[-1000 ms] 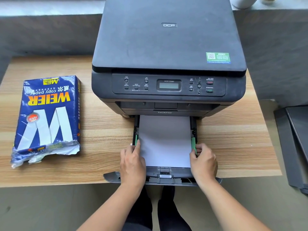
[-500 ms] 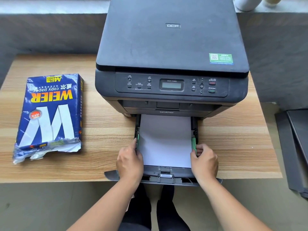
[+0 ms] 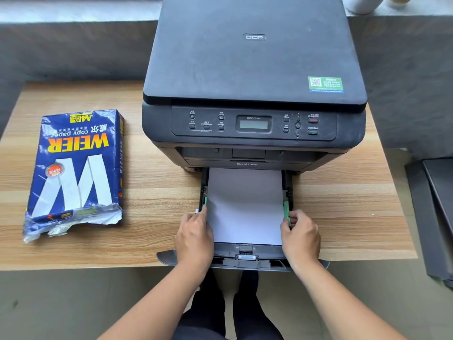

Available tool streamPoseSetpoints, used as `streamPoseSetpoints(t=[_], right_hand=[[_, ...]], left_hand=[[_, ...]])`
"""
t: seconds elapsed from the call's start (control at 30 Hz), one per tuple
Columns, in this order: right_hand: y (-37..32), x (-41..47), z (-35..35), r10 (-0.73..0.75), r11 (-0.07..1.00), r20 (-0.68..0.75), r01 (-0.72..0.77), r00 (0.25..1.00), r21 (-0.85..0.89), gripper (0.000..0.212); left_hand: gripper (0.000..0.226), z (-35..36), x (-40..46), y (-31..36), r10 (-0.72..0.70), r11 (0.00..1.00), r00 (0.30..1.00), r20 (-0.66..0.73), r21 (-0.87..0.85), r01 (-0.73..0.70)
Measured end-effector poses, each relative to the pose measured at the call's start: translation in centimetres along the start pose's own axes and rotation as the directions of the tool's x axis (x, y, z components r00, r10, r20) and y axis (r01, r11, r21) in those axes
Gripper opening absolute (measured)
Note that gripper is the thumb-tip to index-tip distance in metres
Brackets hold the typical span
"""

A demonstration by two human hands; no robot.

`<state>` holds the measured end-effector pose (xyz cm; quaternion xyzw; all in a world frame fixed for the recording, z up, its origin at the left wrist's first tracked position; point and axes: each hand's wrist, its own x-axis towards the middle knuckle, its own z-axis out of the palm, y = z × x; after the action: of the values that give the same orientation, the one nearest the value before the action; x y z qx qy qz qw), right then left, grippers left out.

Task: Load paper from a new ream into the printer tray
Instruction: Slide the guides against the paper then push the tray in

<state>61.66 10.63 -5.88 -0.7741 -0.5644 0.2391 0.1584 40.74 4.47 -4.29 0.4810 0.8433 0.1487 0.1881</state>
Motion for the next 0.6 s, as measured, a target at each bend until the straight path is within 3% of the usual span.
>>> streamPoseSetpoints(t=[0.13, 0.23, 0.37, 0.43, 0.5, 0.6], right_hand=[[0.1, -0.3, 0.1, -0.057, 0.998, -0.029, 0.056, 0.998, -0.04, 0.007], [0.2, -0.7, 0.2, -0.182, 0.973, -0.006, 0.179, 0.983, -0.148, 0.013], [0.3, -3.1, -1.6, -0.34, 0.863, 0.076, 0.343, 0.937, -0.37, 0.053], [0.8, -6.1, -3.2, -0.506, 0.794, 0.128, 0.519, 0.853, -0.317, 0.061], [2.3, -9.6, -4.0, -0.672, 0.69, 0.155, 0.688, 0.724, -0.224, 0.054], [4.9, -12.3, -3.4, -0.745, 0.602, 0.187, 0.767, 0.64, -0.224, 0.047]], left_hand=[[0.053, 0.8, -0.8, -1.0, 0.139, 0.988, 0.99, 0.037, 0.056, -0.141], [0.055, 0.9, -1.3, -1.0, 0.217, 0.959, 0.973, 0.074, 0.169, -0.227], [0.058, -0.7, -2.3, -0.6, 0.287, 0.913, 0.952, 0.105, 0.269, -0.305], [0.06, -2.0, -4.1, -1.0, 0.406, 0.869, 0.905, 0.124, 0.253, -0.425], [0.056, -3.0, -6.6, -1.9, 0.546, 0.803, 0.828, 0.123, 0.203, -0.56], [0.039, -2.9, -10.0, -3.5, 0.658, 0.734, 0.752, 0.042, 0.185, -0.653]])
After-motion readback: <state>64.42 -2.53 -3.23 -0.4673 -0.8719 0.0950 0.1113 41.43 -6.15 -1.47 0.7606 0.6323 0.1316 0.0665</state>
